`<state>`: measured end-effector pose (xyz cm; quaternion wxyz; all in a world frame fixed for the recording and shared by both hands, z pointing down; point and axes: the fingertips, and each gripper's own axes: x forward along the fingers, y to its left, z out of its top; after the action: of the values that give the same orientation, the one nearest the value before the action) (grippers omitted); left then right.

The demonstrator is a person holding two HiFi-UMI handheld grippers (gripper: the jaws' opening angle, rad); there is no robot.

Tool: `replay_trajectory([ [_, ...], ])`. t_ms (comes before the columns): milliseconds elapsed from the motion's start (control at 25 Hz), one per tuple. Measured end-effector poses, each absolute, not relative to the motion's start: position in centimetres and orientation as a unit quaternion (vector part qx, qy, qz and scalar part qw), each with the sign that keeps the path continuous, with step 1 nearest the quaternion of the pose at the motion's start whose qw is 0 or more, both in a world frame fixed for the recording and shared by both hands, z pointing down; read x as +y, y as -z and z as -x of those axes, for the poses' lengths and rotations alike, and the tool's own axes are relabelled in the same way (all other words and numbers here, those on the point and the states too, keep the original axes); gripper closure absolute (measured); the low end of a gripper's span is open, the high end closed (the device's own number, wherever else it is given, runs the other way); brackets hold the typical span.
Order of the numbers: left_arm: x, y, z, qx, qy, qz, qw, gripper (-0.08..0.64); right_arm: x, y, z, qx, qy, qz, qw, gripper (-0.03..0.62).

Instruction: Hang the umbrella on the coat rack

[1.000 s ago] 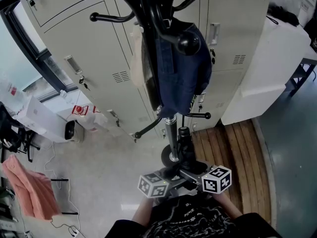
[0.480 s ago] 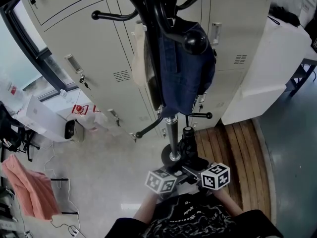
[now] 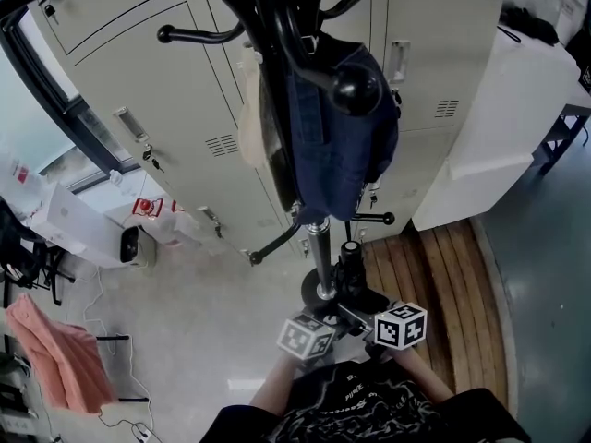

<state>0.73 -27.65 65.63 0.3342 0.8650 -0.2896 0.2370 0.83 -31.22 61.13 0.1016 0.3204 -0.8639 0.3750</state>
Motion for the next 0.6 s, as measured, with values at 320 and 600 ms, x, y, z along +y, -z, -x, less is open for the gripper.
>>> replay_trajectory([
  [320,-29.2,-67.3,1.0,-0.344,-0.24,-0.835,0.356,0.34,-31.6,-61.3,-2.2,-0.84,-0.414,-0.345,0.06,0.207],
  [600,-29.8,-68.0,-0.2,-0.334,-0.263,-0.845,0.325,0.528,-30.4,-62.6,-2.6,-0.831,-0.435,-0.341,0.064,0.207],
])
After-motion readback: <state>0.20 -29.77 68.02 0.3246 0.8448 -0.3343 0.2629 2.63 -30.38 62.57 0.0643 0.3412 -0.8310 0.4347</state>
